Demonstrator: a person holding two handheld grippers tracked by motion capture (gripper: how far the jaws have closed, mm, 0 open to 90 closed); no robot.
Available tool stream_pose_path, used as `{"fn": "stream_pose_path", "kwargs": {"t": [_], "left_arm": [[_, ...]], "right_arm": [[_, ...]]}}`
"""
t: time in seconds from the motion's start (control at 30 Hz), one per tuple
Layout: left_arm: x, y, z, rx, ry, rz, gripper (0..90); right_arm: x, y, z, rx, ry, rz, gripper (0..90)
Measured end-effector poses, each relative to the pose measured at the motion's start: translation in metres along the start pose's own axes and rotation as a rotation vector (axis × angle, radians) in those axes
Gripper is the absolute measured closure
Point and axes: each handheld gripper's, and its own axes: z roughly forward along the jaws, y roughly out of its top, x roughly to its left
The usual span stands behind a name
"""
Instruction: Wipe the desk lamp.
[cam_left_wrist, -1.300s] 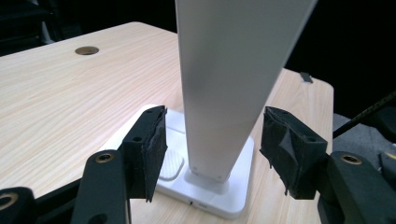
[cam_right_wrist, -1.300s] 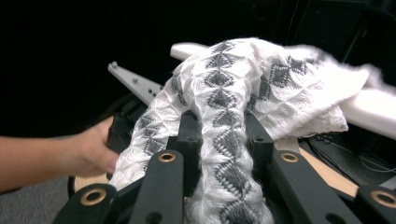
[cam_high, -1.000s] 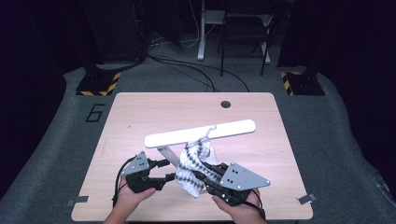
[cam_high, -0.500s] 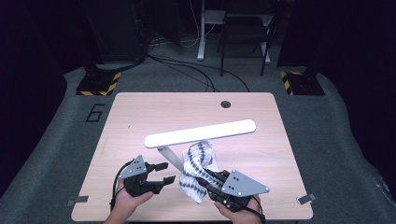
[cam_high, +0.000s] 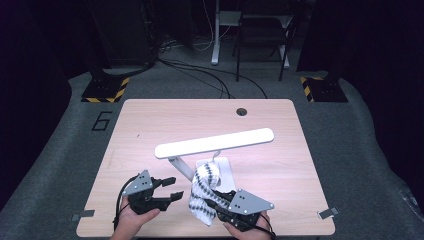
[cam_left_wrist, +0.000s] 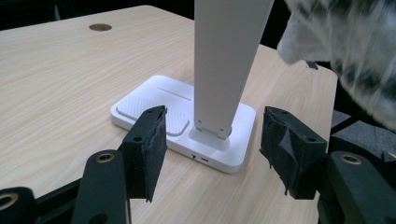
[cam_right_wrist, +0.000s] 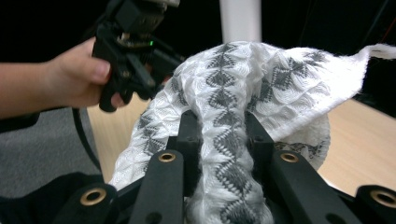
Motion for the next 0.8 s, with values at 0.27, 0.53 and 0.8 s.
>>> {"fn": "stream_pose_path", "kwargs": {"t": [0.27,0.53,0.8], "left_arm": [[0.005,-0.005,-0.002,0.009,0.009,-0.018,40.8],[0.008,-0.009,-0.005,0.005,0.019,-0.031,41.2],[0.012,-0.010,-0.012,-0.006,0.046,-0.046,41.2]], "right_arm": [[0.006,-0.023,0.022,0.059,0.044,0.016,73.4],[0.006,-0.038,0.040,0.103,0.051,0.055,72.7],[0.008,-0.045,0.061,0.127,0.065,0.059,72.7]]}}
